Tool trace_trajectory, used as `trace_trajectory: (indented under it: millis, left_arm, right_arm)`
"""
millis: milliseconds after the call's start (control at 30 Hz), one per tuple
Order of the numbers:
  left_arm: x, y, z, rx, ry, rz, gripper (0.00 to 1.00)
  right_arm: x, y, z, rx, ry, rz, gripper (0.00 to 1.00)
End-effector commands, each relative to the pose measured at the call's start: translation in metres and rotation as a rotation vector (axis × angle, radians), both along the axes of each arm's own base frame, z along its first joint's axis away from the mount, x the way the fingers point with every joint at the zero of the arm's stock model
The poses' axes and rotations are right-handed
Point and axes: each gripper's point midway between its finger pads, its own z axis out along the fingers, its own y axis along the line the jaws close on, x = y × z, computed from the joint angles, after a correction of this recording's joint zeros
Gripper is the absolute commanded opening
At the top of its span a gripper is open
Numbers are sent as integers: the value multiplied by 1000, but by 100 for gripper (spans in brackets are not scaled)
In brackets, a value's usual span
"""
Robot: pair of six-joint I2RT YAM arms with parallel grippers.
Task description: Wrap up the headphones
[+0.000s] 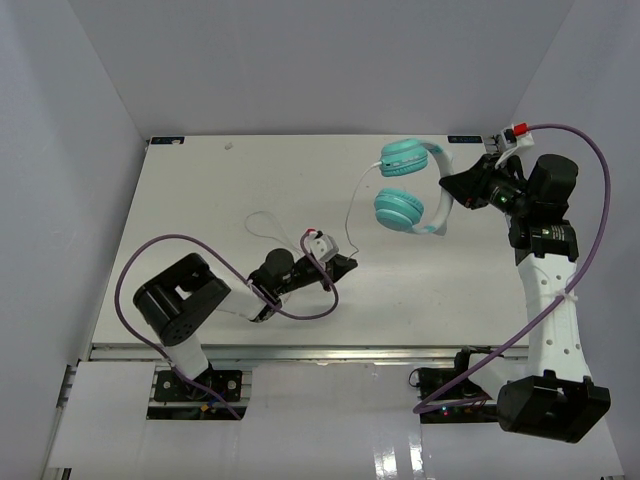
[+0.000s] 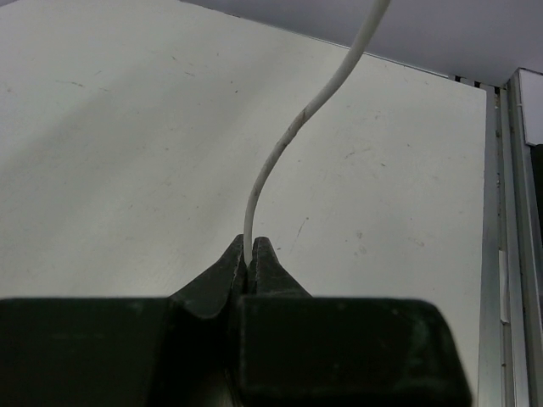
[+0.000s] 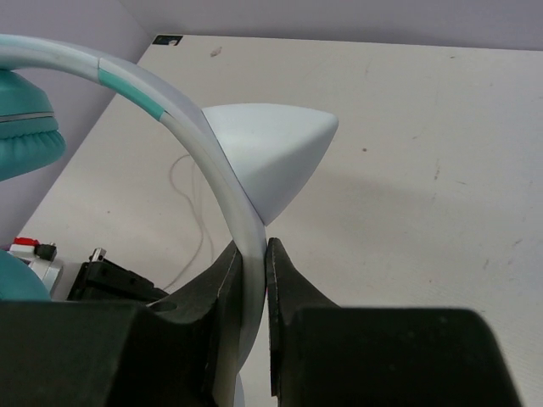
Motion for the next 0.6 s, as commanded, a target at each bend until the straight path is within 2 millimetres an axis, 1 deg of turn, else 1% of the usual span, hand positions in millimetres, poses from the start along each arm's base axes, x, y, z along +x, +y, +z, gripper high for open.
trace_trajectory:
  millis: [0, 100, 133, 200, 233, 333, 367, 400, 433, 500, 533, 567]
  left_arm:
    - [2, -10, 4, 57, 83, 11, 0]
    - [8, -3, 0, 108, 46, 45, 0]
    - [10, -1, -3, 148, 34, 43, 0]
    - [20, 5, -5, 202, 22, 43, 0]
    - [27, 12, -4, 219, 23, 53, 0]
    - [42, 32, 4, 218, 39, 79, 0]
    - [48, 41, 10, 201, 46, 90, 0]
    - [55, 55, 16, 182, 63, 109, 0]
    - [60, 63, 15, 184, 77, 126, 0]
    - [64, 77, 22, 185, 81, 146, 0]
    - [65, 81, 22, 195, 79, 152, 0]
    - [65, 85, 18, 215, 96, 155, 0]
  right_arm:
    - [2, -8, 35, -62, -141, -40, 8]
    - [-9, 8, 36, -108, -212, 74, 8]
    - [-16, 16, 35, -148, -247, 129, 8]
    - [-27, 23, 37, -195, -289, 181, 8]
    - [-32, 25, 40, -242, -336, 209, 8]
    - [-43, 24, 39, -318, -393, 238, 8]
    - [-46, 23, 37, -345, -408, 242, 8]
    - [-50, 22, 35, -381, -428, 245, 8]
    - [-51, 21, 34, -391, -431, 243, 8]
    - [-57, 19, 29, -424, -437, 249, 8]
    - [-58, 19, 27, -444, -448, 260, 8]
    - [-61, 22, 26, -448, -457, 283, 8]
